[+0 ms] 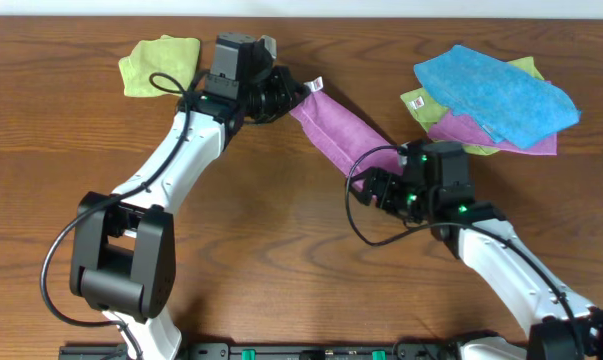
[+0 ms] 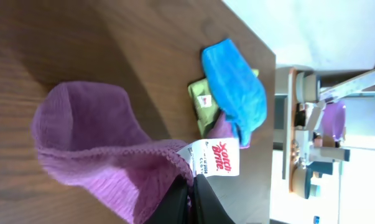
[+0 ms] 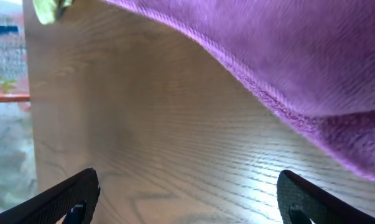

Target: Fold the cloth

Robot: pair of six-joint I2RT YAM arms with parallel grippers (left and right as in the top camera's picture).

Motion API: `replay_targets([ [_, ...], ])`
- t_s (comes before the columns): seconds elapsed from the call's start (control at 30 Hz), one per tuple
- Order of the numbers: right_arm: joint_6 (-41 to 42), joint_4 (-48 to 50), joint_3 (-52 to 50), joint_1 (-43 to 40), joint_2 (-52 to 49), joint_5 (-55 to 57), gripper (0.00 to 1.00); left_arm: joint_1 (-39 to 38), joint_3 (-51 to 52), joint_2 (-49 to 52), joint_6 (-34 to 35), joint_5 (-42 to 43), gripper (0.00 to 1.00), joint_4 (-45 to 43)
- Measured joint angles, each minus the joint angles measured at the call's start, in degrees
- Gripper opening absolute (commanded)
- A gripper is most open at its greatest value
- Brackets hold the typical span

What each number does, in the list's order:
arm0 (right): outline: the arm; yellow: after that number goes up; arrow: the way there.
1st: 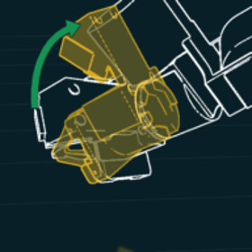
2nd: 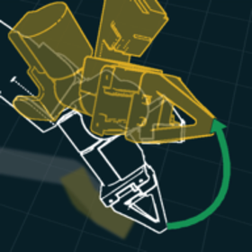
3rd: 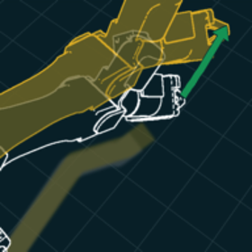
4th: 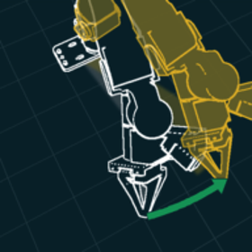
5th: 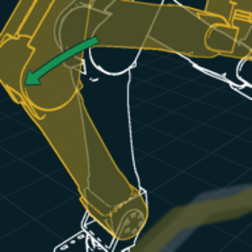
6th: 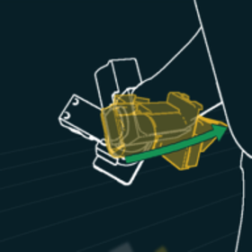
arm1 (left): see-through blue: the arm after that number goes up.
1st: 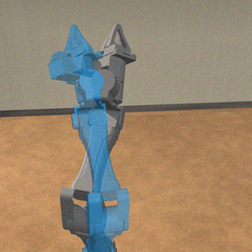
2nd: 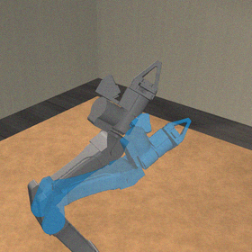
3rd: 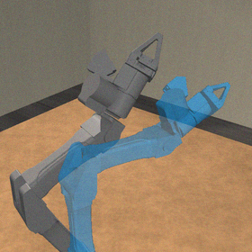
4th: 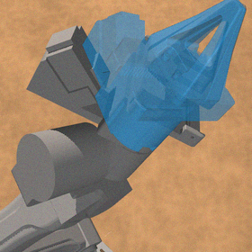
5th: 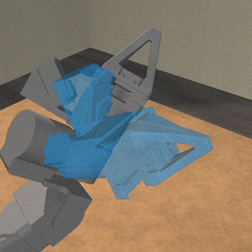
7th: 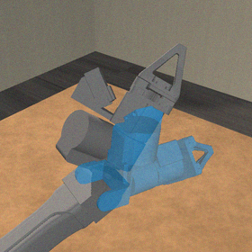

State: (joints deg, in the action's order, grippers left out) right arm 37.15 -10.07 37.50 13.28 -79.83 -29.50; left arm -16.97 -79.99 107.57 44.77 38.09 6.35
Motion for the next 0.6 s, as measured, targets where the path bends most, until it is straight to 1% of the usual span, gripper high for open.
replay_targets([
  [0.2, 2.1, 1.7, 0.0, 2.0, -3.5, 5.1, 0.95, 0.3, 0.0, 0.0, 0.5, 1.0, 0.06, -0.9],
  [0.4, 3.0, 9.1, 0.0, 2.1, -9.6, 7.9, 0.95, 0.3, -0.1, 0.0, 0.6, 1.0, 0.06, -1.0],
  [0.6, 3.4, 13.9, 0.0, 2.1, -11.9, 9.5, 0.95, 0.3, -0.1, 0.0, 0.7, 1.0, 0.06, -1.0],
])
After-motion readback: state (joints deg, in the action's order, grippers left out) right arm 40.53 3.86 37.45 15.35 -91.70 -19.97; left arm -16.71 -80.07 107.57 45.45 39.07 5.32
